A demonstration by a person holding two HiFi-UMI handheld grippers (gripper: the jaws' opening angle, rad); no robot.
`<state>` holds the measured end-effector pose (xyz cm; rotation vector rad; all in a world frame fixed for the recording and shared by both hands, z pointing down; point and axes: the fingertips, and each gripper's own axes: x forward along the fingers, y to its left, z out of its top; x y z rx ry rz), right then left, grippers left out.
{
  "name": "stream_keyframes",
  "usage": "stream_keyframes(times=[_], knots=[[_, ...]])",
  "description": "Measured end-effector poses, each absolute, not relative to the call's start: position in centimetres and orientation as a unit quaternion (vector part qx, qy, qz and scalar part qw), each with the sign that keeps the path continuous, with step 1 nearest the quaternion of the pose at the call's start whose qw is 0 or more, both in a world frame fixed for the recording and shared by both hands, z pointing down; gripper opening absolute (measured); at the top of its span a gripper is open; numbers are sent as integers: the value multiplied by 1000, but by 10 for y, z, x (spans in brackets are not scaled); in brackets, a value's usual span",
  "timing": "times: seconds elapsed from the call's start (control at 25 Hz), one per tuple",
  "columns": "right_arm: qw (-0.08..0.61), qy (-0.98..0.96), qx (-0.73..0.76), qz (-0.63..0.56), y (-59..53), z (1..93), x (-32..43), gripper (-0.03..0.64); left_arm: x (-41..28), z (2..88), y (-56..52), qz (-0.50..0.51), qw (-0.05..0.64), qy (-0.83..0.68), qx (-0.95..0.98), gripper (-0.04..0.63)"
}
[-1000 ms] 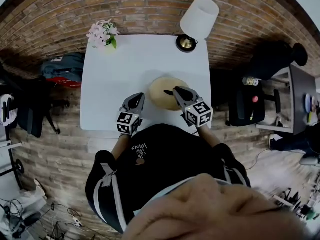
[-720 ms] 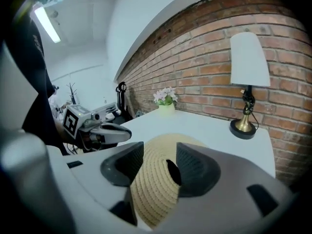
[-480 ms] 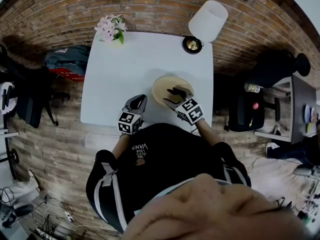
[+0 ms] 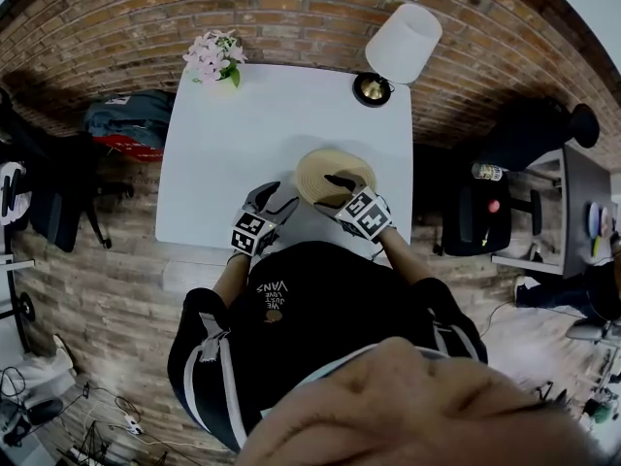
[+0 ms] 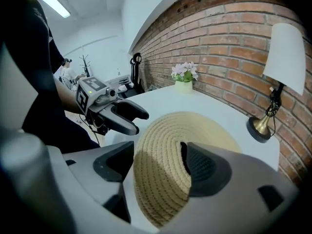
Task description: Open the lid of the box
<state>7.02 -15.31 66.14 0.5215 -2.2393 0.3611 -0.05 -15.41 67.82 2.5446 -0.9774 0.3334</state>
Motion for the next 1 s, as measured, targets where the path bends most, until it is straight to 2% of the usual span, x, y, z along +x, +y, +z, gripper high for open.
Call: stream_keyframes(times=[0.32, 0.56, 1.0], knots=[[420, -874, 199, 140, -151, 670, 70, 321, 13, 698, -153, 194, 138, -273, 932, 336], [439, -869, 189, 128, -150, 671, 67, 325, 24, 701, -165, 224, 85, -233, 943, 351], [472, -855, 166, 139, -145, 679, 68, 325, 51, 719, -174, 249, 39, -147, 957, 365]])
